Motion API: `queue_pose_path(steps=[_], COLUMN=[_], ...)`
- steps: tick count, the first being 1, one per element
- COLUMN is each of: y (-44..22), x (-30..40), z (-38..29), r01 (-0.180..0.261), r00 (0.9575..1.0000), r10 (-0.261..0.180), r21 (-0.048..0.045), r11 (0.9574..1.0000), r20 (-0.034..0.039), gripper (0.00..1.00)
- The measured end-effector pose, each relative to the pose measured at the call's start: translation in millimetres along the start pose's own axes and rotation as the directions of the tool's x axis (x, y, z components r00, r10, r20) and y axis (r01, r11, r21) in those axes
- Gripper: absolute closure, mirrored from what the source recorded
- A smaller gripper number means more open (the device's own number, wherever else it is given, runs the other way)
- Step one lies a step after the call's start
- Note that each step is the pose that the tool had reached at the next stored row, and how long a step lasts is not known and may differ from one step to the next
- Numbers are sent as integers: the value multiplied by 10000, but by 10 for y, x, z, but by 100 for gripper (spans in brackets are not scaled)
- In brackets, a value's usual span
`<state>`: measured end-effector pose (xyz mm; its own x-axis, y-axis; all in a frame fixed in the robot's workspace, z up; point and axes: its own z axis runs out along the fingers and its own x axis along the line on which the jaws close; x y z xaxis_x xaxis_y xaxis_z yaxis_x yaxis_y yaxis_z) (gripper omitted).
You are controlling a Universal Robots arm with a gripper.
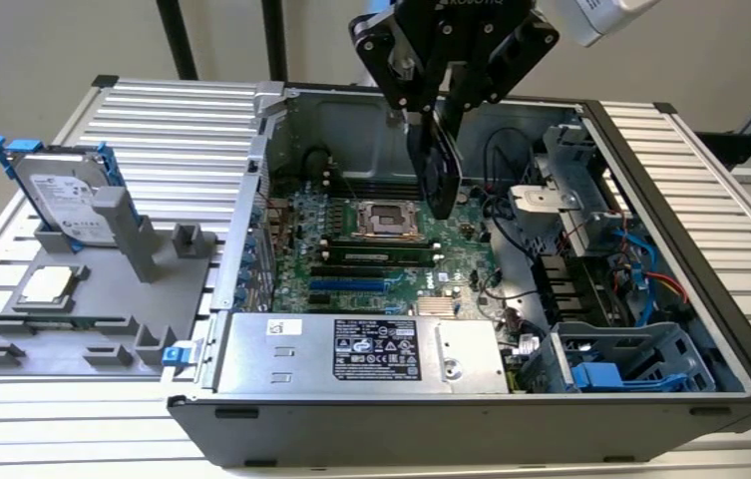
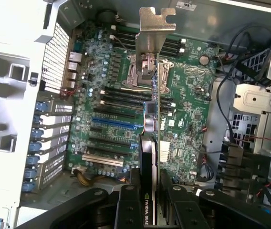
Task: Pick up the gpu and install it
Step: 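Insert the gpu into the slot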
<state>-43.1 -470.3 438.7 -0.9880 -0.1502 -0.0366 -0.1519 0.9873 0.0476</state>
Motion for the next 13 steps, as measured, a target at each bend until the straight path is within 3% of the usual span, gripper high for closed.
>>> queue_pose_path(steps=[13], y=[0], x=[0], z=[-6], r01=[574], r00=[9983], r10=[-574], r21=[-22], r11=[9983], r20=[-27], gripper=[100])
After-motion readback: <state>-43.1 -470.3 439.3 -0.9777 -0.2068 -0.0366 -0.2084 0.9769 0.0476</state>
